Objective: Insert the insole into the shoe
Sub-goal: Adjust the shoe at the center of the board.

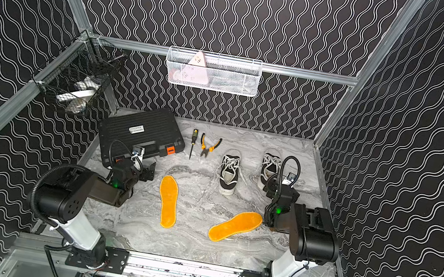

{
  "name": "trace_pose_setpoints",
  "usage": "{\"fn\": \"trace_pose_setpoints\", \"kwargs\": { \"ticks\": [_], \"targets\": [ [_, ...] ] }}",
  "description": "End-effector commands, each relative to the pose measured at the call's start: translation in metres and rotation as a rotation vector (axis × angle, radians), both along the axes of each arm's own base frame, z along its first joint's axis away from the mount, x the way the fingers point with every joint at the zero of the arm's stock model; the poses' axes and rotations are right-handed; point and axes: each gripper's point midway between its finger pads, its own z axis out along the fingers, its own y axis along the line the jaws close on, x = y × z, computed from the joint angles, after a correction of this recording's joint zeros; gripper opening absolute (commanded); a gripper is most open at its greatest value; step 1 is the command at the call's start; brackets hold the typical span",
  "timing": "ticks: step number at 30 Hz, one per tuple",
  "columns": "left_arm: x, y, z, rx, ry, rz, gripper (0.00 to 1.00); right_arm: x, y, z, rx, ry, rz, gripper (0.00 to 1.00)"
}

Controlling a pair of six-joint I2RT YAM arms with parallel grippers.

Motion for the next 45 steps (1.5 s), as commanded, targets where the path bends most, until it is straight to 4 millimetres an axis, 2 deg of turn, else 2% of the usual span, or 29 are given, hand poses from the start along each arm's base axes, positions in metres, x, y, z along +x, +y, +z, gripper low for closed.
{"fn": "trace_pose_setpoints", "kwargs": {
  "ticks": [1, 31, 33, 34, 35, 37, 39, 41, 44, 45],
  "targets": [
    [0.004, -0.001, 0.011, 0.028, -0.048, 0.003, 1.0, 0.002, -0.002, 0.006, -0.001, -0.025, -0.01, 1.0],
    [0.004, 0.0, 0.012, -0.006, -0.048, -0.01, 1.0, 0.002, -0.001, 0.006, 0.003, -0.022, -0.007, 1.0],
    [0.004, 0.0, 0.026, -0.007, -0.063, -0.013, 1.0, 0.003, -0.005, 0.015, -0.004, -0.041, -0.029, 0.99],
    [0.005, 0.001, 0.037, -0.005, -0.051, -0.004, 1.0, 0.0, 0.0, 0.014, 0.012, -0.015, -0.006, 1.0],
    [0.005, 0.002, 0.046, 0.001, -0.026, 0.009, 1.0, 0.001, 0.0, 0.025, -0.007, -0.039, 0.001, 1.0],
    [0.008, 0.011, 0.076, 0.007, -0.037, 0.088, 1.0, -0.006, 0.003, 0.048, -0.024, -0.067, 0.009, 1.0],
    [0.011, 0.019, 0.095, -0.032, -0.063, 0.159, 1.0, -0.015, 0.003, 0.073, -0.029, -0.111, 0.006, 1.0],
    [0.014, 0.013, 0.101, -0.085, -0.035, 0.14, 1.0, -0.014, 0.008, 0.092, -0.003, -0.128, 0.01, 1.0],
    [0.022, -0.011, 0.105, -0.179, 0.061, 0.065, 1.0, -0.005, 0.039, 0.089, 0.046, 0.02, 0.098, 1.0],
    [0.026, -0.018, 0.109, -0.195, 0.081, 0.068, 0.99, -0.004, 0.051, 0.094, 0.059, 0.039, 0.128, 1.0]
  ]
}}
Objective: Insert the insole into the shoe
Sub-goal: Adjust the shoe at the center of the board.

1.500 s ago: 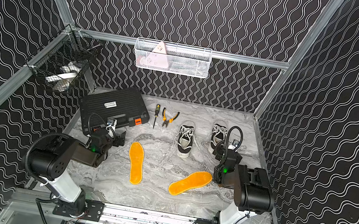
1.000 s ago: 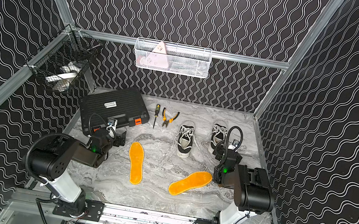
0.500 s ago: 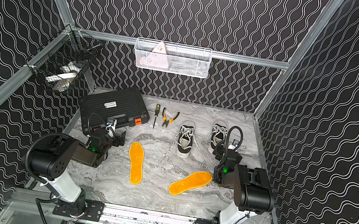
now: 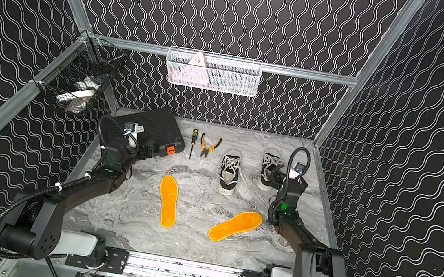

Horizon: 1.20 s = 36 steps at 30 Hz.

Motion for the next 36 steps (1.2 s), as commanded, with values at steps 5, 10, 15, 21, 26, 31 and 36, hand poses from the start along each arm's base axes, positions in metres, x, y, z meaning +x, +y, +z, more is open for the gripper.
{"fn": "trace_pose_setpoints", "kwargs": {
  "ticks": [5, 10, 15, 21, 26, 31, 36],
  "targets": [
    [-0.012, -0.067, -0.021, -0.158, 0.298, -0.024, 0.99, -0.022, 0.081, -0.014, 0.113, 0.241, 0.225, 1.0],
    [-0.046, -0.146, -0.028, 0.058, 0.438, -0.093, 1.0, -0.038, 0.128, -0.036, 0.197, 0.423, 0.355, 1.0],
    [-0.061, -0.184, -0.036, 0.014, 0.458, -0.199, 1.0, -0.047, 0.143, -0.056, 0.247, 0.54, 0.378, 0.93],
    [-0.076, -0.194, -0.058, -0.066, 0.548, -0.233, 1.0, -0.043, 0.153, -0.081, 0.248, 0.636, 0.373, 0.81],
    [-0.083, -0.199, -0.071, -0.113, 0.625, -0.22, 1.0, -0.034, 0.166, -0.098, 0.226, 0.689, 0.373, 0.71],
    [-0.087, -0.206, -0.077, -0.16, 0.659, -0.233, 1.0, -0.019, 0.173, -0.107, 0.18, 0.699, 0.36, 0.63],
    [-0.089, -0.209, -0.078, -0.175, 0.671, -0.239, 1.0, -0.005, 0.175, -0.112, 0.149, 0.712, 0.351, 0.58]
  ]
}}
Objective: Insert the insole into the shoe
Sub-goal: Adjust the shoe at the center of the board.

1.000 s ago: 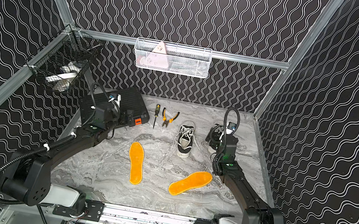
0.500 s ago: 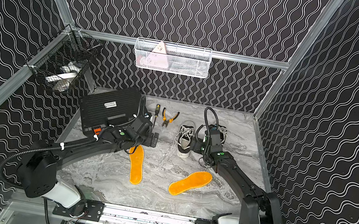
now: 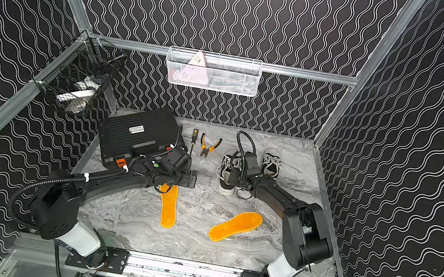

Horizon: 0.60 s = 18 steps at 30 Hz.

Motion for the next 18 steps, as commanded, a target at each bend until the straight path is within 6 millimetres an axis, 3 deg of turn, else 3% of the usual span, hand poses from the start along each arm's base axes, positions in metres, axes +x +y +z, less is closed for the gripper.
{"fn": "trace_pose_setpoints", "kwargs": {
  "ticks": [1, 8, 12, 18],
  "targets": [
    [-0.001, -0.003, 0.001, -0.028, 0.021, 0.019, 1.0, 0.008, -0.003, -0.003, -0.044, 0.0, -0.009, 0.54],
    [-0.002, -0.015, 0.011, -0.046, 0.01, -0.022, 1.0, 0.014, -0.002, -0.011, -0.078, 0.02, 0.002, 0.41],
    [-0.003, -0.024, 0.013, -0.042, 0.014, -0.051, 0.99, 0.016, 0.0, -0.012, -0.065, 0.019, 0.001, 0.27],
    [-0.004, -0.054, 0.011, -0.073, 0.039, -0.115, 0.99, 0.01, 0.017, 0.006, 0.072, -0.009, 0.022, 0.2]
  ]
}}
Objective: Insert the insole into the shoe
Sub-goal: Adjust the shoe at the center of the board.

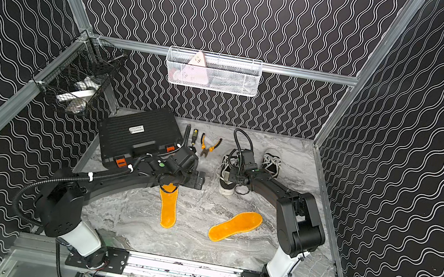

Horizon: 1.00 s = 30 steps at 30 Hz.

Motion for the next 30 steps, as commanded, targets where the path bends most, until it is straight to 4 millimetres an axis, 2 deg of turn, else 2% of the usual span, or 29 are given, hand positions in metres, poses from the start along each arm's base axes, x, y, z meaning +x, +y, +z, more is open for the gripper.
{"fn": "trace_pose_setpoints", "kwargs": {
  "ticks": [1, 7, 13, 20, 25, 30],
  "targets": [
    [0.001, -0.016, -0.001, -0.037, 0.029, -0.027, 0.99, -0.003, 0.017, 0.019, 0.138, -0.029, 0.009, 0.19],
    [0.019, -0.042, -0.014, -0.059, 0.074, -0.028, 0.97, -0.018, 0.026, 0.017, 0.258, -0.022, 0.003, 0.16],
    [0.043, -0.054, -0.036, 0.032, 0.08, -0.052, 0.93, -0.03, 0.024, 0.005, 0.284, -0.01, -0.003, 0.14],
    [0.063, -0.063, -0.055, 0.091, 0.076, -0.069, 0.88, -0.033, 0.021, 0.0, 0.26, 0.005, 0.004, 0.13],
    [0.08, -0.07, -0.065, 0.143, 0.062, -0.089, 0.75, -0.035, 0.018, -0.003, 0.245, 0.011, 0.003, 0.13],
    [0.092, -0.062, -0.067, 0.127, 0.063, -0.063, 0.49, -0.033, 0.013, -0.003, 0.217, 0.012, -0.001, 0.13]
  ]
}}
